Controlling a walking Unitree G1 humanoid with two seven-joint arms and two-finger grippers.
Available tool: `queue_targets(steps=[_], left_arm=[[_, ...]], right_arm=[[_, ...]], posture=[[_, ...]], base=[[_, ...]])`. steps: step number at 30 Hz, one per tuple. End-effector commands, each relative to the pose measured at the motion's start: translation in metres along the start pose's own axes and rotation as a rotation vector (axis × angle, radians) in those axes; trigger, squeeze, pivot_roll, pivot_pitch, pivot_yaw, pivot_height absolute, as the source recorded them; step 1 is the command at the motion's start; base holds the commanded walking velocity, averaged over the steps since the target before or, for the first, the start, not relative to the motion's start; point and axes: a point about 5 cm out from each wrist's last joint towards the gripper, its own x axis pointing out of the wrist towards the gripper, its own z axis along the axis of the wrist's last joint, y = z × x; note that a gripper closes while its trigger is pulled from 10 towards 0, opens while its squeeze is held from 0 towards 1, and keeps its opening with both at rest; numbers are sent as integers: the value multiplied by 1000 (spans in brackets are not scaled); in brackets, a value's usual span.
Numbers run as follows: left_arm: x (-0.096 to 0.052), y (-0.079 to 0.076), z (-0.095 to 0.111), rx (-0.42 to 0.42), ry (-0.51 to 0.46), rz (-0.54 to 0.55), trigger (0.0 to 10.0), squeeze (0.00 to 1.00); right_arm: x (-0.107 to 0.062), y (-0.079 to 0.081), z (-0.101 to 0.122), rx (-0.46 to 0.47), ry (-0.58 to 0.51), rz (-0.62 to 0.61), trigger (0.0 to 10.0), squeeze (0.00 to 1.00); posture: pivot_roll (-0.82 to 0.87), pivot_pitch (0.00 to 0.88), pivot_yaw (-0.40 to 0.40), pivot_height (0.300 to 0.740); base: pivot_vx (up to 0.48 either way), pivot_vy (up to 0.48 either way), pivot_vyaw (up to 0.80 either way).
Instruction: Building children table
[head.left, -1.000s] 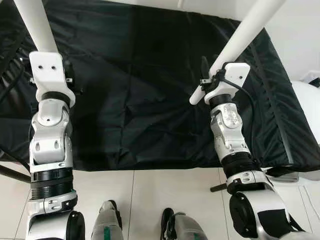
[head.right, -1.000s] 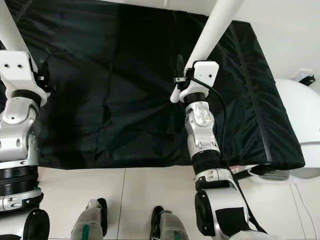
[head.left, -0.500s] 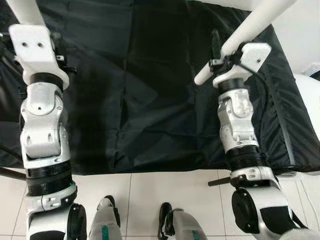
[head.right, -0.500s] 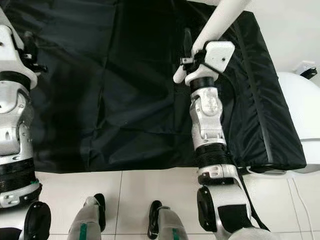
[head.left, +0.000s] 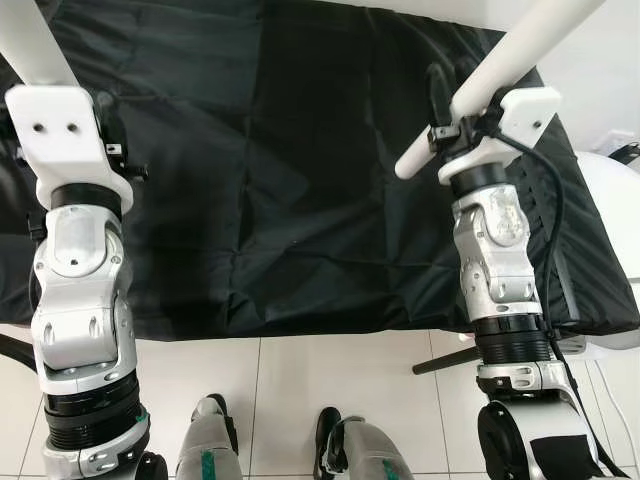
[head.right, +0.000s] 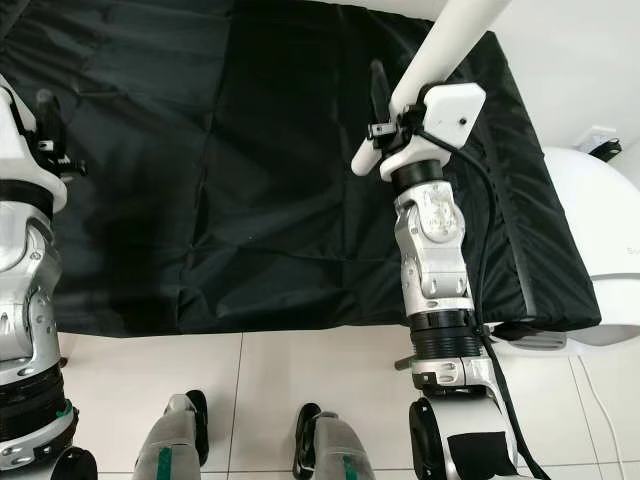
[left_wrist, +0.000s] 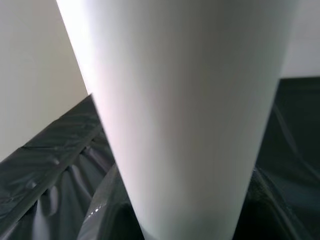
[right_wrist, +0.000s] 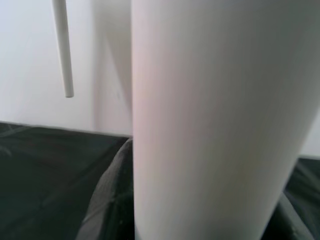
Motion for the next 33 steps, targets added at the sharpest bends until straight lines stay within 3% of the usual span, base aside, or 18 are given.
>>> queue_targets(steps=[1, 2, 3, 4, 5, 12, 14, 15, 20, 21, 22, 23, 24, 33], left_arm=[[-13, -23, 22, 44, -97, -198, 0, 0], [-15, -24, 20, 45, -87, -212, 4392, 0], [-16, -25, 18, 50, -77, -217, 8784, 0], [-16, -25, 18, 50, -77, -217, 8784, 0], [-20, -24, 15, 51, -56, -222, 10000, 0], [-26, -26, 8, 65, -24, -231, 10000, 0], [-27, -25, 5, 65, -13, -229, 10000, 27], [-28, -25, 2, 86, -7, -223, 10000, 114], [-33, -23, -15, 119, 34, -192, 10000, 98], [-34, -23, -24, 130, 56, -182, 10000, 275], [-35, -23, -30, 132, 73, -174, 10000, 557], [-35, -23, -30, 132, 73, -174, 10000, 557], [-37, -23, -35, 132, 85, -170, 10000, 1000], [-34, -24, -53, 118, 108, -178, 10000, 1000]], right_arm=[[-5, 9, 32, -77, -122, 72, 4549, 0], [-9, 9, 30, -82, -106, 74, 10000, 0], [-12, 8, 29, -84, -95, 72, 10000, 0], [-12, 8, 29, -84, -95, 72, 10000, 0], [-18, 7, 26, -98, -71, 72, 10000, 0], [-23, 4, 24, -114, -39, 74, 10000, 0], [-24, 5, 23, -114, -34, 79, 10000, 0], [-24, 6, 22, -114, -29, 89, 10000, 0], [-26, 8, 15, -108, 3, 126, 10000, 0], [-26, 9, 11, -105, 13, 143, 10000, 0], [-25, 10, 9, -102, 20, 156, 10000, 75], [-25, 10, 9, -102, 20, 156, 10000, 75], [-25, 10, 6, -102, 27, 167, 10000, 1000], [-22, 12, -19, -75, 95, 228, 10000, 1000]], posture=[[107, 228, -119, 740], [104, 227, -114, 740], [103, 227, -112, 740], [103, 227, -112, 740], [96, 226, -100, 740], [95, 223, -94, 740], [99, 224, -95, 740], [99, 223, -95, 740], [110, 220, -102, 740], [121, 213, -114, 740], [122, 212, -116, 740], [122, 212, -116, 740], [122, 212, -116, 740], [135, 191, -140, 740]], base=[[0, 0, 0], [0, 0, 0], [0, 0, 0], [0, 0, 0], [0, 0, 0], [0, 0, 0], [0, 0, 0], [0, 0, 0], [0, 0, 0], [0, 0, 0], [0, 0, 0], [0, 0, 0], [0, 0, 0], [0, 0, 0]])
